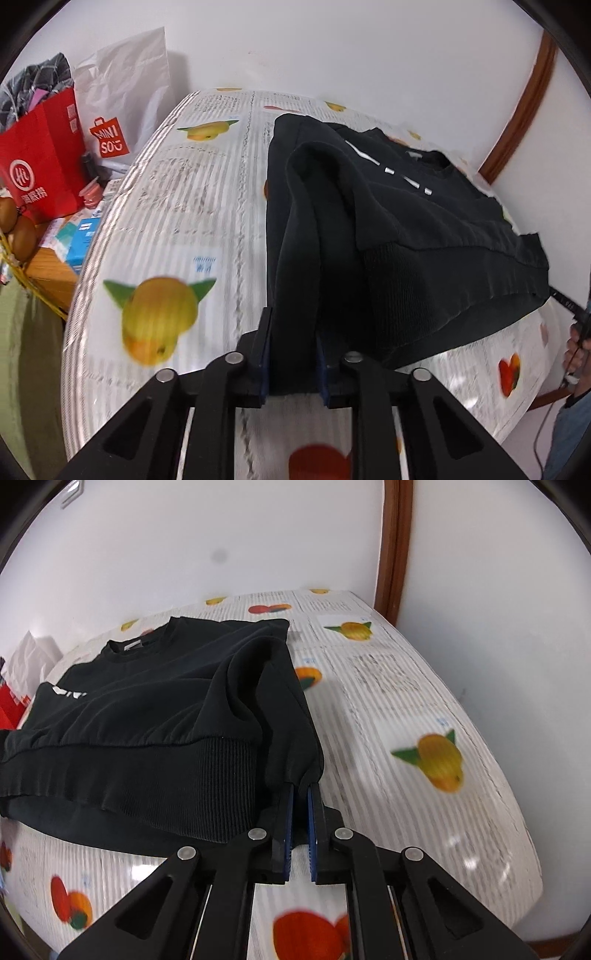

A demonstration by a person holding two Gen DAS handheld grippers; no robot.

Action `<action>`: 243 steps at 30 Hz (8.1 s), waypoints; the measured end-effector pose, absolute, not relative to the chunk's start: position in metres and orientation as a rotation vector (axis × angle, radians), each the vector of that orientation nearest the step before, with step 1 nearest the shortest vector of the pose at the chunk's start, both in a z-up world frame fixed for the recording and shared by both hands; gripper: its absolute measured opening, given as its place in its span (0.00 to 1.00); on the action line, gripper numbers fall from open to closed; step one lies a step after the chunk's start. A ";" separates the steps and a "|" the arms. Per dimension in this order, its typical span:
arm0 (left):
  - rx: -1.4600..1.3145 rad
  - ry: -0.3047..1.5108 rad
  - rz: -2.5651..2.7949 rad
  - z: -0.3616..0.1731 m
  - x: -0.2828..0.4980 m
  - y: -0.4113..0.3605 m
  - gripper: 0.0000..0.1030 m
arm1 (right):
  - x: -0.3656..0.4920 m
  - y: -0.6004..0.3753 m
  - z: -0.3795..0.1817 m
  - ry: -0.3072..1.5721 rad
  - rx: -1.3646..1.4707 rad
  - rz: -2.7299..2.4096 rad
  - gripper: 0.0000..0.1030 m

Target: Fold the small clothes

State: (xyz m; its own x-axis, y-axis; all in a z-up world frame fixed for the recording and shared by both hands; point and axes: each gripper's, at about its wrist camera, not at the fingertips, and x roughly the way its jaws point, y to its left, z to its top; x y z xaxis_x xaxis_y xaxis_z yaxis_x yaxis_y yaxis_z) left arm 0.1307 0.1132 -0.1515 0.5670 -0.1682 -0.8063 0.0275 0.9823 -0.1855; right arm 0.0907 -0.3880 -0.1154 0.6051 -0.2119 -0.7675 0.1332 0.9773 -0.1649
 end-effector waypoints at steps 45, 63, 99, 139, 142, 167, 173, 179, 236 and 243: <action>-0.156 0.957 -0.344 -0.151 0.150 0.025 0.31 | 0.100 -0.299 -0.156 1.067 0.019 0.011 0.05; -0.018 0.954 -0.275 -0.155 0.146 0.009 0.31 | 0.103 -0.292 -0.148 1.042 -0.069 -0.036 0.04; -0.098 0.880 -0.248 -0.105 0.208 0.030 0.31 | 0.163 -0.297 -0.103 0.863 0.040 -0.001 0.05; -0.051 0.984 -0.203 -0.145 0.334 0.072 0.36 | 0.314 -0.341 -0.131 0.940 -0.108 -0.116 0.45; -0.035 0.963 -0.181 -0.139 0.328 0.069 0.16 | 0.312 -0.338 -0.129 0.923 -0.133 -0.123 0.28; -0.158 0.902 -0.076 -0.152 0.351 0.075 0.14 | 0.331 -0.375 -0.128 0.859 -0.006 -0.181 0.22; -0.138 0.926 -0.076 -0.148 0.345 0.072 0.16 | 0.294 -0.370 -0.109 0.831 -0.094 -0.203 0.35; -0.105 0.941 -0.063 -0.142 0.323 0.071 0.33 | 0.240 -0.384 -0.114 0.861 -0.163 -0.229 0.35; -0.170 0.943 -0.012 -0.135 0.061 0.190 0.55 | 0.087 0.040 -0.169 0.879 -0.524 0.470 0.50; -0.207 0.908 -0.042 -0.133 0.051 0.201 0.55 | 0.071 0.082 -0.193 0.848 -0.679 0.504 0.51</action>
